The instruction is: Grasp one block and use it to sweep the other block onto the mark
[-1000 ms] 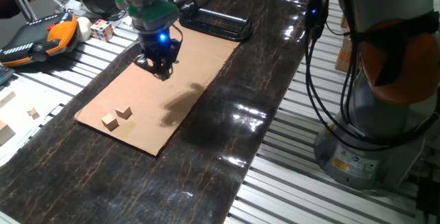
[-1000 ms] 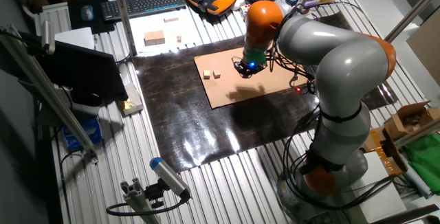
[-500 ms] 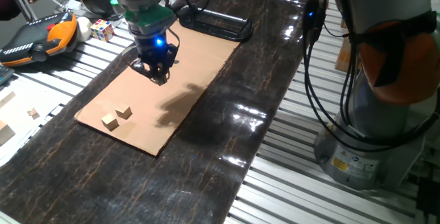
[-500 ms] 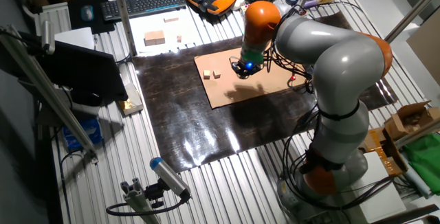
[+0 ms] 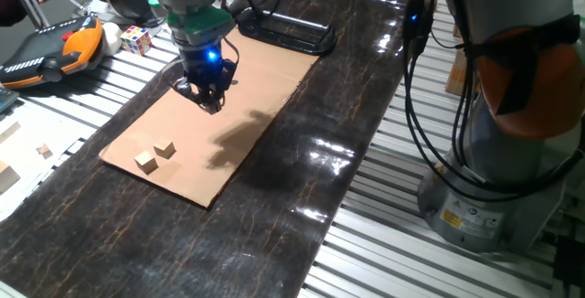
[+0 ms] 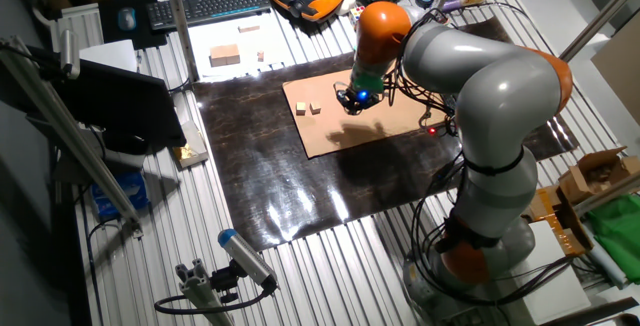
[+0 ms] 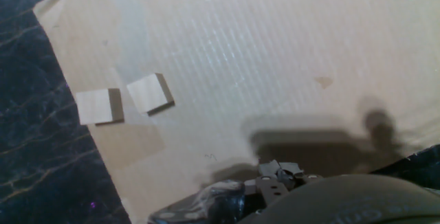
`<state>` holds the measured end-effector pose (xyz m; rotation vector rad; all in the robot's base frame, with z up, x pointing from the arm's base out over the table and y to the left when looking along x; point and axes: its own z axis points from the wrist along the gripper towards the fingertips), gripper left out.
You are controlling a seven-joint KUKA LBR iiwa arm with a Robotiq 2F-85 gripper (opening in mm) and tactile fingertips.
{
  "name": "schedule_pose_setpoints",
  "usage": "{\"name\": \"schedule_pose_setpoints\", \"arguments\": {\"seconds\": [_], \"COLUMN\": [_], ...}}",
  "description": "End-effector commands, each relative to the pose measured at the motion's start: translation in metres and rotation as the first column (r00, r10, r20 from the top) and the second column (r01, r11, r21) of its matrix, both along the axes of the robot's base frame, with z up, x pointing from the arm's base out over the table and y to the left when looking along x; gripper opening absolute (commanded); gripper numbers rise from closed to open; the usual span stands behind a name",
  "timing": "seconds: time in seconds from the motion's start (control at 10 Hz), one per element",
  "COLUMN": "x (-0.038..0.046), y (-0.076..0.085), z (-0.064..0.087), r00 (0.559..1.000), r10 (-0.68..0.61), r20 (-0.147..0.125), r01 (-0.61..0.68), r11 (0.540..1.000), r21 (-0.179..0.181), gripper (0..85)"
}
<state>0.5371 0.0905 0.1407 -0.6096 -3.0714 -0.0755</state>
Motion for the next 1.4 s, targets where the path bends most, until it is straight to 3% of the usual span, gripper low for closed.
{"name": "schedule_pose_setpoints", "arguments": {"seconds": [0.0, 0.3, 0.7, 1.1, 1.3], "x": [0.0000, 0.0000, 0.0000, 0.0007, 0.0078], "y": [0.000, 0.000, 0.000, 0.001, 0.013], "z": [0.000, 0.000, 0.000, -0.001, -0.003], "r00": [1.000, 0.999, 0.994, 0.980, 0.971], "r10": [0.001, -0.032, -0.112, -0.197, -0.239], "r20": [0.002, 0.022, 0.005, 0.006, 0.006], "r01": [-0.001, 0.032, 0.112, 0.197, 0.239], "r11": [1.000, 0.999, 0.994, 0.980, 0.971], "r21": [0.000, -0.001, 0.005, -0.015, -0.002], "gripper": [0.7, 0.7, 0.7, 0.7, 0.7]}}
